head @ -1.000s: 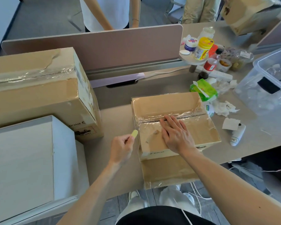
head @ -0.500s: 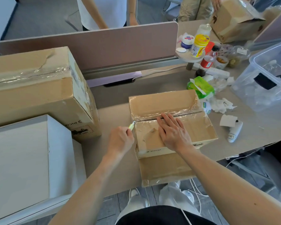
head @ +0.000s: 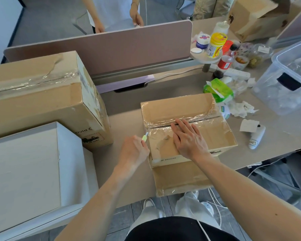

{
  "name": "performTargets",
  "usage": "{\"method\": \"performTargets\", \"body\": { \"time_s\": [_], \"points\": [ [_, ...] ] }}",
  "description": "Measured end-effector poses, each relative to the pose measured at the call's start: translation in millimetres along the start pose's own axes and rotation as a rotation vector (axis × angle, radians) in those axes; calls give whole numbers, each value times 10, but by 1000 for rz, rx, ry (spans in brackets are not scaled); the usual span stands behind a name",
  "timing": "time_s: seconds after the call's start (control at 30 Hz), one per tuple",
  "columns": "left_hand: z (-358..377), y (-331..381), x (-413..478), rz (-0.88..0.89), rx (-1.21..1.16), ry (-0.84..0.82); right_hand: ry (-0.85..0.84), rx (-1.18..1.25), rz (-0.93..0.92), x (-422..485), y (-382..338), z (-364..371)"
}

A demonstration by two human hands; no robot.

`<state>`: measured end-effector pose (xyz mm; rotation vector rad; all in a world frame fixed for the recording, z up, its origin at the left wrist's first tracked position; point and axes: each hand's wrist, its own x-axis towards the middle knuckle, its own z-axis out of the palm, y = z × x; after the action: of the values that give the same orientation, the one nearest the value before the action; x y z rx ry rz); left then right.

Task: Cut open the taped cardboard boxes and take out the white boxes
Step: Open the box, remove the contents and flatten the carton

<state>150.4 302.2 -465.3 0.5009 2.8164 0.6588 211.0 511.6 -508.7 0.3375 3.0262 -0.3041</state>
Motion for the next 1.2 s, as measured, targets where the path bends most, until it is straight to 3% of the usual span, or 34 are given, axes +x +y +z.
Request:
{"method": "performTargets", "body": {
  "time_s": [0.27,0.4,0.5,0.6,0.73,1.03,1.2],
  "points": [
    [5,-61,-124,-23,-114,-44,-3,-3,2,-9,-9,3],
    [55,-159,-238,-31,-320,-36,-11,9,12,3,-4,-1],
    [161,-331,-330,-279,-637,2,-9,14,6,-6,0,-5],
    [400,-570,-420,-553,-801,-129,-1,25,0,-11,7,-8],
    [745,-932,-472,-712,-756,-218,-4,19,-1,-16,14,-2],
    [964,-1162,-599,-708,-401,-301,12,48,-4,-32,19,-4],
    [1061,-1190,-590,-777,-429,-288,26,55,-2,-31,25,9]
  ]
}}
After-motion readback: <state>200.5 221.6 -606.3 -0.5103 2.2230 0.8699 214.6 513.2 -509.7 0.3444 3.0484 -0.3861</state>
